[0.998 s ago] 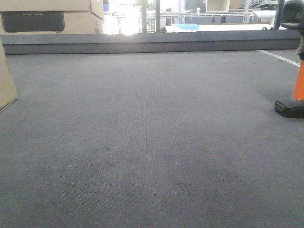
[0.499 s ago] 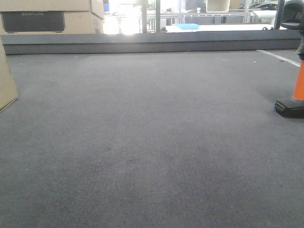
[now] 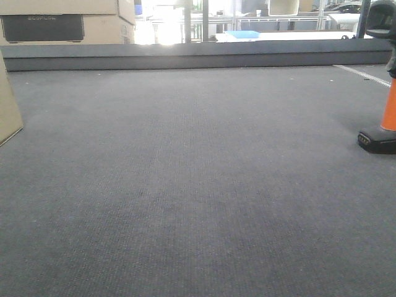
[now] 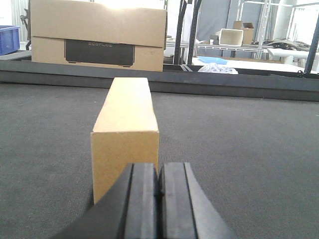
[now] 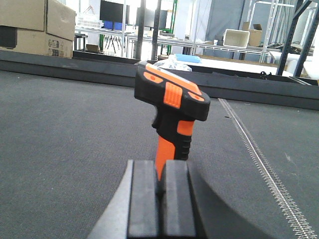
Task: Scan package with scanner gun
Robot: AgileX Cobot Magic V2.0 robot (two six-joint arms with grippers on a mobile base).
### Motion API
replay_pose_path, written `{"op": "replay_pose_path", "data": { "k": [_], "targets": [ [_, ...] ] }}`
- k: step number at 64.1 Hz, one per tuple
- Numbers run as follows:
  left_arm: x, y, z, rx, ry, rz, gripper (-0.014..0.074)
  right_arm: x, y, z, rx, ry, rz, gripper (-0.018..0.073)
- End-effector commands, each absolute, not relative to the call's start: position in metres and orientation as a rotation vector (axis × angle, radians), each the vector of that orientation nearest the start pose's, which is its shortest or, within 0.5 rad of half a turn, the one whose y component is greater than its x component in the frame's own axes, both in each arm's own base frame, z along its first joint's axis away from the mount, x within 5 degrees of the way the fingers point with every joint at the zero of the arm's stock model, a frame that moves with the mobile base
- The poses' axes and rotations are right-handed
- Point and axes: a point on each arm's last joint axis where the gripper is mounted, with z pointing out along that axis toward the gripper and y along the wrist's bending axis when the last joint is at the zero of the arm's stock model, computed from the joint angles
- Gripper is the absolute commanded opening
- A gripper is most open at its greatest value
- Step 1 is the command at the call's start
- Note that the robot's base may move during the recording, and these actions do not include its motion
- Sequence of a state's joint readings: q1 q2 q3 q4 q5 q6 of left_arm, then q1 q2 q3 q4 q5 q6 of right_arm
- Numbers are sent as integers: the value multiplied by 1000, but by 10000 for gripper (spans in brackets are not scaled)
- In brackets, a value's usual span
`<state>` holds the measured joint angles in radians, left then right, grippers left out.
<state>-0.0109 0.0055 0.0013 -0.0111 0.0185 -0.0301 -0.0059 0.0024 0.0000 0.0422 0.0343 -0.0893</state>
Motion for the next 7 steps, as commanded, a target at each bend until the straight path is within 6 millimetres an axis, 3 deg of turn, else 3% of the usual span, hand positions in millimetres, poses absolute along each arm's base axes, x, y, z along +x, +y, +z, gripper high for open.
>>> {"op": "replay_pose_path", "data": {
  "k": [1, 7],
  "targets": [
    [56, -1, 213, -16, 1484, -42, -111, 56, -1, 211, -25, 1503, -43, -169],
    [56, -1, 213, -16, 1484, -42, -111, 56, -1, 211, -25, 1503, -43, -169]
  ]
}}
